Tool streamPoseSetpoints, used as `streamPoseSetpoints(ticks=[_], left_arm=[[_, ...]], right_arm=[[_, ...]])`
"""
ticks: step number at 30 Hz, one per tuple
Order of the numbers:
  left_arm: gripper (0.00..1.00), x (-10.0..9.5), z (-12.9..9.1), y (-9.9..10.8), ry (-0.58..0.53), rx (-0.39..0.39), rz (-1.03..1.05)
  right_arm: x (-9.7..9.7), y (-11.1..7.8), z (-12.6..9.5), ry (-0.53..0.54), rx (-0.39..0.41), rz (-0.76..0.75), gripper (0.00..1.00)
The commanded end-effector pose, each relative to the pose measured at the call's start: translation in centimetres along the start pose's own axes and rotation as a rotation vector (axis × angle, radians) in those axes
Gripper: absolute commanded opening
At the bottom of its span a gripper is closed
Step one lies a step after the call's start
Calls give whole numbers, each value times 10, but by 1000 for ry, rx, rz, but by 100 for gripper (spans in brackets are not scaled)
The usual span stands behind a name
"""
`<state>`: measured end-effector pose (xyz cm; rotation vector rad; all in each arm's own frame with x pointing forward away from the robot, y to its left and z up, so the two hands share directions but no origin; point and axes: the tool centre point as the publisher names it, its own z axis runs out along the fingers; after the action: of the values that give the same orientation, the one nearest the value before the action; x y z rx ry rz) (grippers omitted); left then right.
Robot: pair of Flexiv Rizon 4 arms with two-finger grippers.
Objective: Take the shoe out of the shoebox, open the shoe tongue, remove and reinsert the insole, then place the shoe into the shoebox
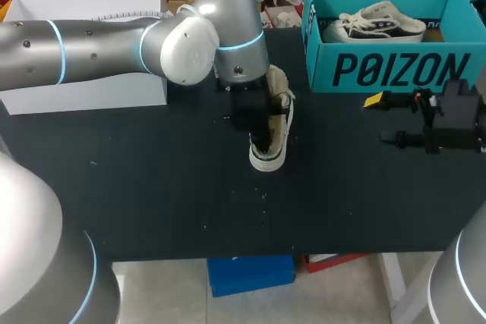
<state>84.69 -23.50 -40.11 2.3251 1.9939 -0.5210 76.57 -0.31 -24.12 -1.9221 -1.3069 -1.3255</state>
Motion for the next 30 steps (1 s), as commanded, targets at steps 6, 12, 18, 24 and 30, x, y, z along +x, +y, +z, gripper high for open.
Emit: streamPoseSetpoints(ticks=[6, 12, 18, 24, 30], left_arm=[[0, 7, -54, -10, -81, -74, -18], [0, 9, -80, -8, -236, -79, -100], [0, 16, -102, 2, -377, -139, -177], [0, 28, -126, 27, -494, -223, -270], [0, 36, -153, 50, -559, -312, -335]], right_arm=[[0, 0, 0, -2, 0, 1, 100], [0, 0, 0, -2, 0, 1, 100], [0, 0, 0, -2, 0, 1, 100], [0, 0, 0, -2, 0, 1, 100], [0, 0, 0, -2, 0, 1, 100]])
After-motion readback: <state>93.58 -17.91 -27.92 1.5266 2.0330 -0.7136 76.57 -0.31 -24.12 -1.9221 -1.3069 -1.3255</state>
